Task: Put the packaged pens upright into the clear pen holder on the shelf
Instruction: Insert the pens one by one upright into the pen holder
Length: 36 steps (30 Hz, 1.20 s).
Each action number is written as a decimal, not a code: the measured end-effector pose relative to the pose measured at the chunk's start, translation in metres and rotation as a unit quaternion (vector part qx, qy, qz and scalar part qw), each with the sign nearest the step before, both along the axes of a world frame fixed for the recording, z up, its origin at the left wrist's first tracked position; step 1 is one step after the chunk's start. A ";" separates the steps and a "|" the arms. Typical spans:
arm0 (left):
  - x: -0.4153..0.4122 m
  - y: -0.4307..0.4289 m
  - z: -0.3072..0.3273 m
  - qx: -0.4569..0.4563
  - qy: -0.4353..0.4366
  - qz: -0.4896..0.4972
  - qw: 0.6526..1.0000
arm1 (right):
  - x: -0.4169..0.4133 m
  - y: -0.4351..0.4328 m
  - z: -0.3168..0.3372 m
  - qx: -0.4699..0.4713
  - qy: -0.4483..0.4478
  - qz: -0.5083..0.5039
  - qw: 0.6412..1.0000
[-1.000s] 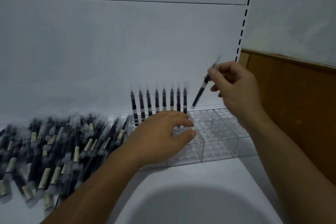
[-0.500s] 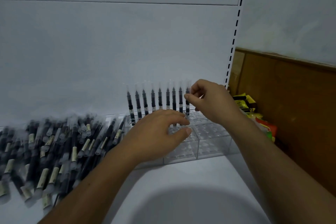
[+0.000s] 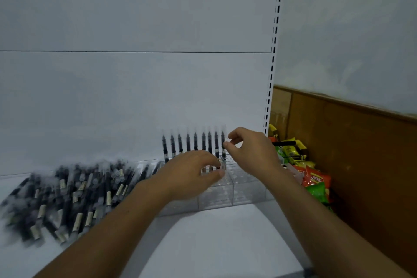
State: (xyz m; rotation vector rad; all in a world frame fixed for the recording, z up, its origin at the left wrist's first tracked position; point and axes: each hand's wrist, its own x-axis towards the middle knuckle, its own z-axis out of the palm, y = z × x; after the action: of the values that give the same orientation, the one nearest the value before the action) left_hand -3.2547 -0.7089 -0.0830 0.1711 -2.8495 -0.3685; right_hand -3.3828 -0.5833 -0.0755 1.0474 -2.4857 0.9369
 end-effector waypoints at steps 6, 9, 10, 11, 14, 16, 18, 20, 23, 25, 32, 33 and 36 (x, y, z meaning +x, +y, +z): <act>0.078 -0.028 0.000 0.011 0.093 0.095 0.991 | 0.053 -0.007 0.000 0.001 0.015 0.114 0.993; 0.128 -0.049 -0.013 0.041 0.135 0.167 0.976 | 0.093 -0.024 -0.008 0.048 0.023 0.213 0.976; 0.144 -0.054 -0.018 0.066 0.144 0.189 0.969 | 0.106 -0.030 -0.010 0.072 0.028 0.244 0.967; 0.158 -0.056 -0.022 0.088 0.151 0.210 0.962 | 0.118 -0.037 -0.013 0.094 0.036 0.270 0.958; 0.191 -0.056 -0.031 0.100 0.156 0.266 0.946 | 0.144 -0.054 -0.019 0.133 0.095 0.303 0.939; 0.204 -0.050 -0.035 0.105 0.143 0.298 0.938 | 0.153 -0.064 -0.023 0.139 0.116 0.311 0.933; 0.209 -0.042 -0.037 0.124 0.115 0.321 0.932 | 0.159 -0.070 -0.030 0.141 0.120 0.320 0.929; 0.207 -0.035 -0.038 0.142 0.064 0.329 0.931 | 0.165 -0.072 -0.040 0.144 0.120 0.329 0.926; 0.200 -0.028 -0.038 0.139 0.001 0.323 0.936 | 0.168 -0.070 -0.052 0.137 0.093 0.344 0.924; 0.196 -0.025 -0.036 0.144 -0.014 0.317 0.937 | 0.165 -0.067 -0.056 0.129 0.068 0.346 0.927; 0.190 -0.020 -0.029 0.113 -0.063 0.320 0.939 | 0.164 -0.066 -0.056 0.058 -0.015 0.338 0.939; 0.191 -0.021 -0.029 0.119 -0.058 0.321 0.938 | 0.164 -0.066 -0.056 0.039 -0.024 0.334 0.941; 0.195 -0.025 -0.029 0.165 -0.027 0.323 0.931 | 0.163 -0.066 -0.055 -0.036 -0.069 0.315 0.946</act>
State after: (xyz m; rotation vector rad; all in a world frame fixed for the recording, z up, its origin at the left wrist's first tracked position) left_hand -3.0601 -0.7335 -0.1120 1.1554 -2.5533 -0.6884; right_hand -3.2200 -0.6492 -0.1308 1.8608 -2.2143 1.2930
